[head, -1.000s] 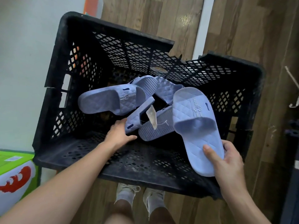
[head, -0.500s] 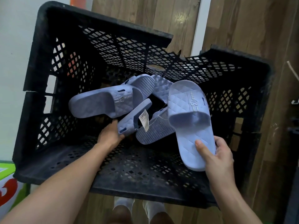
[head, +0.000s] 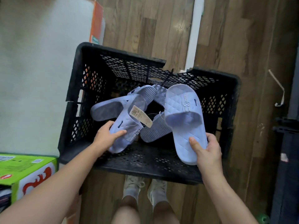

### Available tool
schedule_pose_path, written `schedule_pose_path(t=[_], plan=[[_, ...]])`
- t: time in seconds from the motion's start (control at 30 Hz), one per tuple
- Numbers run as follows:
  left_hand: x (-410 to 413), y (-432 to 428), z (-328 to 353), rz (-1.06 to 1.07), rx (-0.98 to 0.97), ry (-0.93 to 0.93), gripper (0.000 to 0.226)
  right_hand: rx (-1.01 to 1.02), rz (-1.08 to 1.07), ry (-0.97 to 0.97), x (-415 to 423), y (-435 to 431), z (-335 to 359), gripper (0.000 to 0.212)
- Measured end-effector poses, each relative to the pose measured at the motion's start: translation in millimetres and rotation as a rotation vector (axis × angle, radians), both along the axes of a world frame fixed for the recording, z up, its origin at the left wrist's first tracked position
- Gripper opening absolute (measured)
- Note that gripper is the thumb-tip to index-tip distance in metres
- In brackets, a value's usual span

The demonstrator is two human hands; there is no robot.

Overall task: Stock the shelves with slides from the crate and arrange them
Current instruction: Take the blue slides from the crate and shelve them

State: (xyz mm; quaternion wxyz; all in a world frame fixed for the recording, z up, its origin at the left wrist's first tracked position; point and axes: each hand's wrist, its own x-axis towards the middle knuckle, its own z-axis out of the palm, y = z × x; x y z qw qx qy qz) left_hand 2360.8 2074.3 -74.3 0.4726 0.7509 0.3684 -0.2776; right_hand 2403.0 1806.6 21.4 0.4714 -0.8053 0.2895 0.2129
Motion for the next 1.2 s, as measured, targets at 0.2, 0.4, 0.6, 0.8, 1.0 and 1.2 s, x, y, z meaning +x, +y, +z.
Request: schedule_pose_path(t=[0.2,0.4,0.6,0.8,1.0,1.2], plan=[[-6.4,-1.8,86.9,0.265,-0.115,-0.085,0.025,-0.012,0.053,0.015,-8.7,6.4,66.7,0.016],[-11.0,8.0,191.2,0.352,-0.213,-0.172,0.040,0.057,0.061,-0.031,-11.5,21.6,157.1,0.014],[2.1,27.9,305.2,0.297,-0.234,-0.305,0.022,0.134,0.090,-0.131,-5.8,39.3,259.3,0.011],[4.3,40.5,415.1,0.250,-0.303,-0.419,0.054,0.154,0.079,-0.202,-8.2,45.4,347.4,0.018],[18.8,54.0,501.6,0.141,-0.310,-0.471,0.067,0.171,0.094,-0.354,-6.5,30.6,427.7,0.013],[44.6,42.1,575.2,-0.017,-0.317,-0.565,0.061,0.185,0.055,-0.515,-10.5,-0.9,484.6,0.011]])
